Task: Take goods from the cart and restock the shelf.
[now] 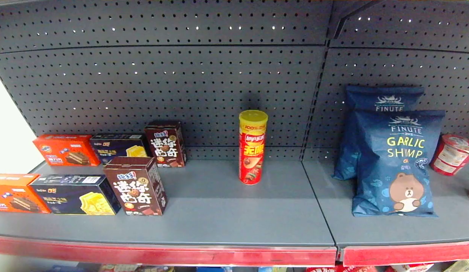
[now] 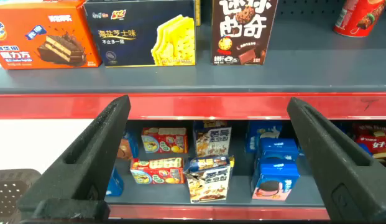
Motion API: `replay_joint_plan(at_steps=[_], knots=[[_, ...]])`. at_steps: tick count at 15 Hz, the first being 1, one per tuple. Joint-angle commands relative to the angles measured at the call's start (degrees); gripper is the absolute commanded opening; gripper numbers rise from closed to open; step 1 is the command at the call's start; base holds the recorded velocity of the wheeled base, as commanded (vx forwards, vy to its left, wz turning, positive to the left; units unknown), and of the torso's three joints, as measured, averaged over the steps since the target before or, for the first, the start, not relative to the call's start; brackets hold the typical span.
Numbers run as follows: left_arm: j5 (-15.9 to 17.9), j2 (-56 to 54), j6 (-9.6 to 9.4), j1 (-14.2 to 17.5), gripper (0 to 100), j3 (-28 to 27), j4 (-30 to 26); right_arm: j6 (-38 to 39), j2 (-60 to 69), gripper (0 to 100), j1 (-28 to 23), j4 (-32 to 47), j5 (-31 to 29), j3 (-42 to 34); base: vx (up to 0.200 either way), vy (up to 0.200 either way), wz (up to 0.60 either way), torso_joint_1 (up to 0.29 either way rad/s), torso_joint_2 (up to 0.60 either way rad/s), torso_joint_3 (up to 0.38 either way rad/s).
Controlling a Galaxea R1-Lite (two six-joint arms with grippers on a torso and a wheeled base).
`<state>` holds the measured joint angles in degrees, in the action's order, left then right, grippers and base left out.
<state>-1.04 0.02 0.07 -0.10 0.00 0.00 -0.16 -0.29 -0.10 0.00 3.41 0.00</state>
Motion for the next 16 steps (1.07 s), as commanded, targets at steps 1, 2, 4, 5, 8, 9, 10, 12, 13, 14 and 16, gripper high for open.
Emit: replay_joint_plan(at_steps=[1, 2, 4, 5, 8, 9, 10, 12, 13, 14, 16], knots=[[0.0, 0.0, 0.01, 0.0, 100, 0.0, 0.0, 0.0, -0.1, 100, 0.0, 0.0, 0.0, 0.0, 0.000, 0.000, 0.00, 0.000, 0.00, 0.000], [0.1, 0.0, 0.01, 0.0, 100, 0.0, 0.1, 0.0, -0.1, 100, 0.0, 0.0, 0.0, 0.0, 0.000, 0.000, 0.60, 0.002, 0.00, 0.002], [0.1, 0.0, 0.01, 0.0, 100, 0.0, 0.0, 0.1, 0.0, 100, 0.0, 0.0, 0.0, 0.0, 0.000, 0.000, 0.60, 0.002, 0.00, 0.002], [0.1, 0.0, 0.01, 0.0, 100, 0.0, 0.0, 0.1, 0.0, 100, 0.0, 0.0, 0.0, 0.0, 0.000, 0.000, 0.60, -0.007, 0.00, 0.007], [0.1, 0.0, 0.01, 0.0, 100, 0.0, 0.0, 0.0, -0.1, 100, 0.0, 0.0, -0.1, 0.0, 0.000, 0.000, 0.60, 0.007, 0.01, -0.001], [0.1, 0.0, 0.01, 0.0, 100, 0.0, 0.0, 0.0, -0.1, 100, 0.0, 0.0, -0.1, 0.0, 0.000, 0.000, 0.60, 0.002, 0.01, 0.002], [0.1, 0.0, 0.01, 0.0, 100, 0.0, 0.0, 0.0, -0.1, 100, 0.0, 0.0, 0.0, 0.0, 0.000, 0.000, 0.60, 0.007, 0.01, 0.002], [-0.3, 0.0, 0.19, 0.0, 100, 0.0, 0.0, 0.0, -0.1, 100, 0.0, 0.0, 0.0, 0.0, 0.000, 0.000, 0.60, 0.002, 0.00, 0.002], [-0.5, 0.0, 0.81, 0.0, 100, 0.0, 0.0, 0.0, -0.1, 100, 0.0, 0.0, 0.0, 0.0, 0.000, 0.000, 0.60, -0.002, 0.00, 0.002], [-0.5, 0.0, 0.89, 0.0, 100, 0.0, 0.0, 0.0, -0.1, 100, 0.0, 0.0, -0.1, 0.0, 0.000, 0.000, 0.60, 0.002, 0.00, -0.002], [-0.8, 0.0, 0.98, 0.0, 100, 0.0, 0.0, 0.0, -0.1, 100, 0.0, 0.0, -0.1, 0.0, 0.000, 0.000, 0.60, 0.005, 0.00, 0.002]])
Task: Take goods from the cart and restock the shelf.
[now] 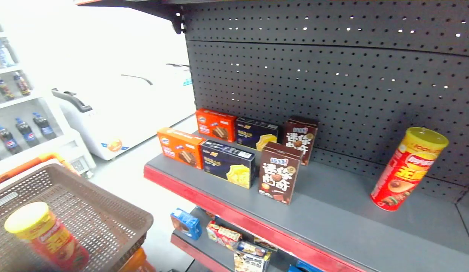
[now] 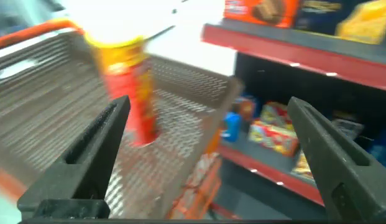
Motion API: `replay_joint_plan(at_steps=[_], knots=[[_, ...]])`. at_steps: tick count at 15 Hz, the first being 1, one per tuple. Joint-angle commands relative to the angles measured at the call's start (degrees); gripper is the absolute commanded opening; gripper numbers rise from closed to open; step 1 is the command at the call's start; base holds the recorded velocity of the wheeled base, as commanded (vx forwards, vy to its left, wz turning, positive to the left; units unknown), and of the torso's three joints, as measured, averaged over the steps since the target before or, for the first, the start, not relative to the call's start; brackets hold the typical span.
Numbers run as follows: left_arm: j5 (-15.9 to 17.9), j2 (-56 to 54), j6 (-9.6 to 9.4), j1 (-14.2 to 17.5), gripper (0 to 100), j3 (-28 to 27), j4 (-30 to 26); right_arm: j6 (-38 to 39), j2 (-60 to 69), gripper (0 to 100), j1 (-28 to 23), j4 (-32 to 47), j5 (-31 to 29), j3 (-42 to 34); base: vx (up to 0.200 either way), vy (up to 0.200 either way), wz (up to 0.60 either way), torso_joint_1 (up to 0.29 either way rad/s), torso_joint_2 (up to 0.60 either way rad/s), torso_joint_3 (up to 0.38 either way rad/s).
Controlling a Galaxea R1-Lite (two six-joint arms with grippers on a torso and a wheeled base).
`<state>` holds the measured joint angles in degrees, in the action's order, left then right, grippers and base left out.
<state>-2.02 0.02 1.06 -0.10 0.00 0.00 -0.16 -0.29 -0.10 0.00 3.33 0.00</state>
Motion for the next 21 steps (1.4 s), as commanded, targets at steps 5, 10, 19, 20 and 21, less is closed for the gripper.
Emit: replay_joint_plan(at_steps=[5, 10, 19, 20, 21], knots=[[-1.2, 0.0, 0.08, 0.0, 100, 0.0, 0.1, 0.0, -0.1, 100, 0.0, 0.0, 0.0, 0.0, 0.000, 0.000, 0.60, 0.002, 0.00, 0.004], [-3.5, 0.0, -1.15, 0.1, 100, 0.0, 0.2, 0.0, 0.0, 100, 0.0, 0.0, 0.1, 0.0, 0.000, 0.000, 0.12, 0.000, 0.00, 0.000], [4.2, 32.6, -8.44, 0.0, 100, -31.7, -2.4, 0.0, 0.0, 100, 0.0, 0.0, 0.0, 0.0, 0.000, 0.000, 0.00, 0.000, 0.00, 0.000], [3.4, 39.4, -7.74, 0.2, 100, -36.1, -2.9, 0.0, 0.0, 100, 0.0, 0.0, 0.0, 0.0, 0.000, 0.000, 0.00, 0.000, 0.00, 0.000], [3.5, 45.1, -6.77, 0.1, 100, -38.4, -2.5, 0.0, 0.0, 100, 0.0, 0.0, 0.0, 0.0, 0.000, 0.000, 0.00, 0.000, 0.00, 0.000]])
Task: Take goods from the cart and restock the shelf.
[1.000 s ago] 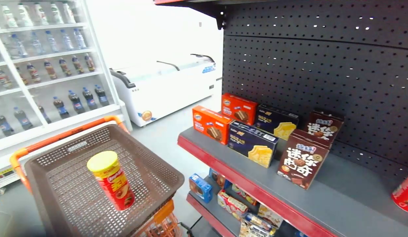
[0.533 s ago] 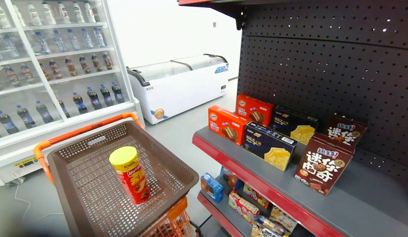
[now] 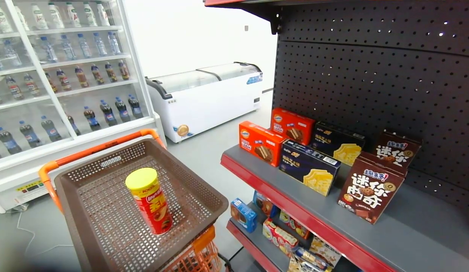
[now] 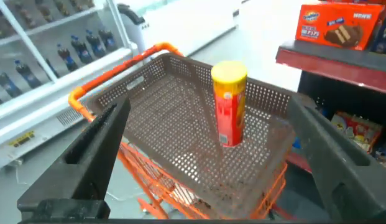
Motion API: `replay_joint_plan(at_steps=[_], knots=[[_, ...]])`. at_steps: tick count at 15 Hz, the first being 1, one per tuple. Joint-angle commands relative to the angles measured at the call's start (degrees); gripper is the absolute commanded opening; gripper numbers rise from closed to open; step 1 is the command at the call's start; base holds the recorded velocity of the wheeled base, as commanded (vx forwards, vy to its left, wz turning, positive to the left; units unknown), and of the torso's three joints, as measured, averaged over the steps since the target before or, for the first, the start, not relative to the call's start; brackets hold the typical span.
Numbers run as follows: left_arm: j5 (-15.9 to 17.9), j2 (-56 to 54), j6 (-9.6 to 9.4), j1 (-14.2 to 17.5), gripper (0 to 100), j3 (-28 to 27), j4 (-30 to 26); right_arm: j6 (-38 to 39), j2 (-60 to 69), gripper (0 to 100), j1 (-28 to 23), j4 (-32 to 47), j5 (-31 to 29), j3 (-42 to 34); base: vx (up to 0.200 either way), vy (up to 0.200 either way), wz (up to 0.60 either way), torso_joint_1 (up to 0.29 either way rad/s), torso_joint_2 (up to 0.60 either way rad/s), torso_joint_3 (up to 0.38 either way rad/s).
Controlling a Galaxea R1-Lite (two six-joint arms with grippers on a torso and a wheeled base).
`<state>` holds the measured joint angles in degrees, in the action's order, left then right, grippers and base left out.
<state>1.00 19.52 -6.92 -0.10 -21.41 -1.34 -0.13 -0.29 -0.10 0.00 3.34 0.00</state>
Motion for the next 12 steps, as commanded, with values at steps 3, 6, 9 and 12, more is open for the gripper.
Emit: replay_joint_plan(at_steps=[3, 6, 9, 12], knots=[[6.9, 44.8, 1.48, 9.5, 100, -21.0, 9.2, 0.0, 0.0, 100, 0.0, 0.0, 0.0, 0.0, 0.000, 0.000, 0.00, 0.000, 0.00, 0.000], [18.2, 53.1, 0.24, 11.3, 100, -19.6, 11.0, 0.0, 0.0, 100, 0.0, 0.0, 0.1, 0.0, 0.000, 0.000, 0.00, 0.000, 0.00, 0.000], [22.8, 56.2, -0.11, 11.5, 100, -17.1, 11.4, 0.0, 0.0, 100, 0.0, 0.0, 0.0, 0.0, 0.000, 0.000, 0.00, 0.000, 0.00, 0.000], [25.4, 59.9, -1.34, 9.5, 100, -12.4, 15.1, 0.0, 0.0, 100, 0.0, 0.0, 0.0, 0.0, 0.000, 0.000, 0.00, 0.000, 0.00, 0.000]])
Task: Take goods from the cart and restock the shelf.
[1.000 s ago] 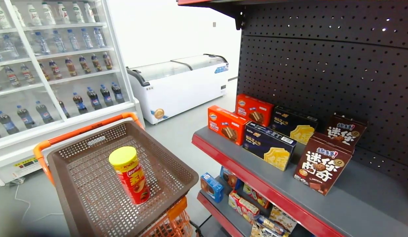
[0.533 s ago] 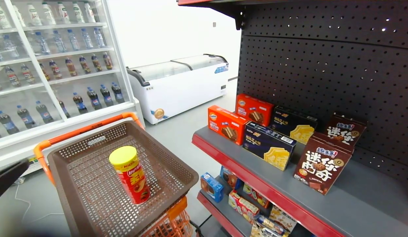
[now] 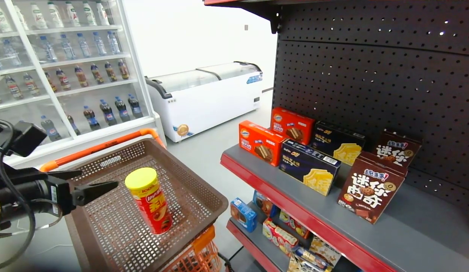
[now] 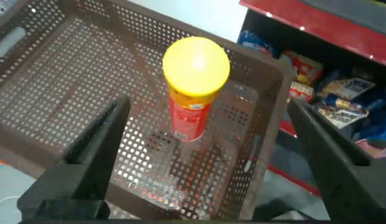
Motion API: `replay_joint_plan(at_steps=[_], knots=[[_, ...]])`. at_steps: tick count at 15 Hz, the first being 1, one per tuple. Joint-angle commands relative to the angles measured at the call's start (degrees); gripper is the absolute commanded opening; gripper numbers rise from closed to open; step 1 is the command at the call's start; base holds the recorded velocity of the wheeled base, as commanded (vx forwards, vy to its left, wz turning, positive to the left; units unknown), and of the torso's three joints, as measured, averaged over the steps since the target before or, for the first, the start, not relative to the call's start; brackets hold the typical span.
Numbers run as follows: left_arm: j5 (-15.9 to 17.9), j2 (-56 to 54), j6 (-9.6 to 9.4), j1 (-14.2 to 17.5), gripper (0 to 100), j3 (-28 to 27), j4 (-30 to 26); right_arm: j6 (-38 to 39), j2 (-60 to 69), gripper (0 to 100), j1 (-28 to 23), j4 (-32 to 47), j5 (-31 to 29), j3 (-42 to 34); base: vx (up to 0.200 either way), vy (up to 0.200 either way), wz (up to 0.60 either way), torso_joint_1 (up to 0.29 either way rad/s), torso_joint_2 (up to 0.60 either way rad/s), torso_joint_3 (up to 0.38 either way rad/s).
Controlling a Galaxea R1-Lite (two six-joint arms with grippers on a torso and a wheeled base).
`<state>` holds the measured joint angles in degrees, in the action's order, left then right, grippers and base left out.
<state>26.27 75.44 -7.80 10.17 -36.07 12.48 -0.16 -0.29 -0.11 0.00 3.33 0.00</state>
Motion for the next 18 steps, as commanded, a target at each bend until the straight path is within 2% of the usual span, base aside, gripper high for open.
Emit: replay_joint_plan(at_steps=[1, 3, 5, 6, 9, 12, 18], knots=[[0.2, 5.4, -1.51, -1.0, 100, 5.3, 5.3, 0.0, 0.0, 100, 0.0, 0.0, 0.0, 0.0, 0.000, 0.000, 0.00, 0.000, 0.00, 0.000], [0.0, 9.0, -2.66, -3.0, 100, 11.4, 15.5, 0.0, 0.0, 100, 0.0, 0.0, 0.0, 0.0, 0.000, 0.000, 0.00, 0.000, 0.00, 0.000], [-0.1, 12.0, -2.66, -3.4, 100, 15.6, 23.2, 0.1, 0.0, 100, 0.0, 0.0, 0.0, 0.0, 0.000, 0.000, 0.00, 0.000, 0.00, 0.000], [-0.1, 15.2, -2.66, -3.7, 100, 18.1, 29.6, 0.0, 0.0, 100, 0.0, 0.0, 0.0, 0.0, 0.000, 0.000, 0.00, 0.000, 0.00, 0.000], [-0.8, 22.4, -3.45, -3.5, 100, 19.5, 40.8, 0.0, 0.0, 100, 0.0, 0.0, 0.0, 0.0, 0.000, 0.000, 0.00, 0.000, 0.00, 0.000], [-1.0, 28.3, -3.45, -3.3, 100, 20.0, 47.2, 0.0, 0.0, 100, 0.0, 0.0, 0.0, 0.0, 0.000, 0.000, 0.00, 0.000, 0.00, 0.000], [-1.0, 38.5, -3.45, -4.7, 100, 18.3, 53.2, 0.0, 0.0, 100, 0.0, 0.0, 0.0, 0.0, 0.000, 0.000, 0.00, 0.000, 0.00, 0.000]])
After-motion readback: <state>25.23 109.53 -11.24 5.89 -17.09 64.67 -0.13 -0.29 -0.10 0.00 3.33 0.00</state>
